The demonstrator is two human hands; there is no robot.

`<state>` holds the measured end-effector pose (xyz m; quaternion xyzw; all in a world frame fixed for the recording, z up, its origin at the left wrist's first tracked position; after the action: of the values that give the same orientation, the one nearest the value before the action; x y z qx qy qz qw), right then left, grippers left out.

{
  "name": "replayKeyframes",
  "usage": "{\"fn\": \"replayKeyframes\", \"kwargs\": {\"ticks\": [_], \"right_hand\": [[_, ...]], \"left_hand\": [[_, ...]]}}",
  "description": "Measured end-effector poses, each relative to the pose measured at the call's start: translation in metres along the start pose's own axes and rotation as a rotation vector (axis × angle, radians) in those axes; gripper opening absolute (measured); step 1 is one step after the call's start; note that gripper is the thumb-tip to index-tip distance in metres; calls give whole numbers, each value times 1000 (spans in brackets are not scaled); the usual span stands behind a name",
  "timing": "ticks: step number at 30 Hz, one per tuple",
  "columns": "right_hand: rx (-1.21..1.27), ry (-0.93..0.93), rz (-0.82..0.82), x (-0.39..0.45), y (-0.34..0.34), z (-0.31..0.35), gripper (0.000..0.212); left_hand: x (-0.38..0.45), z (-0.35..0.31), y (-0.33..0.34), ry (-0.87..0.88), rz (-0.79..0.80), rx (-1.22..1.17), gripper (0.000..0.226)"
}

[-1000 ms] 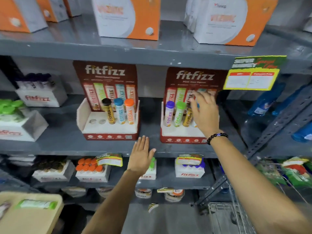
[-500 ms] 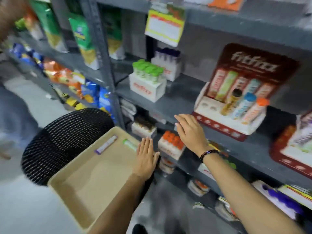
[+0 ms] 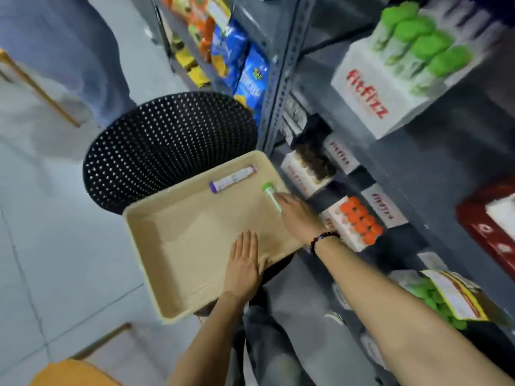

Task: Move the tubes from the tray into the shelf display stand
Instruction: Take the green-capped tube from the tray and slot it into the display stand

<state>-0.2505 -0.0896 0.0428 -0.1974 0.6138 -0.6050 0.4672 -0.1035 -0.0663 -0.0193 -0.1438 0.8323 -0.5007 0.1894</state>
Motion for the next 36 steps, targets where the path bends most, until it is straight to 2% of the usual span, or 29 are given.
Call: {"fn": "replayKeyframes", "kwargs": {"ticks": [3, 9, 13, 17, 25, 30, 36], "right_hand": [[-124, -79, 17, 32, 23, 12, 54], [-424, -87, 23, 83, 44, 31, 42], [-613, -80, 72, 95, 55, 35, 42], [-698, -118, 71, 93, 54, 39, 35], [-549, -191, 33, 78, 52, 46, 28], [-284, -56, 211, 77, 49, 39, 25], [-193, -11, 310, 75, 43, 33, 25]], "left_hand": [[3, 8, 18, -69, 25, -51, 70], [4, 14, 26, -135, 21, -75, 67], [5, 15, 24, -151, 24, -78, 71], [4, 15, 26, -161, 35, -82, 70], [4, 15, 27, -147, 23, -78, 64], [4, 13, 28, -136, 34, -65, 63], [4, 13, 30, -141, 44, -69, 65]]}}
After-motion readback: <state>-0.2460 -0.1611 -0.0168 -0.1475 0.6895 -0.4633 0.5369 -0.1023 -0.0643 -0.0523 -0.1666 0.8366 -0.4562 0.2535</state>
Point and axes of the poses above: each hand's wrist, its own x-axis towards the middle knuckle, its own y-axis out of the palm, z = x × y, the point moved 9 cm from there along x, towards the middle knuckle, and after that the axes turned 13 degrees about y, right-handed, at the moved point
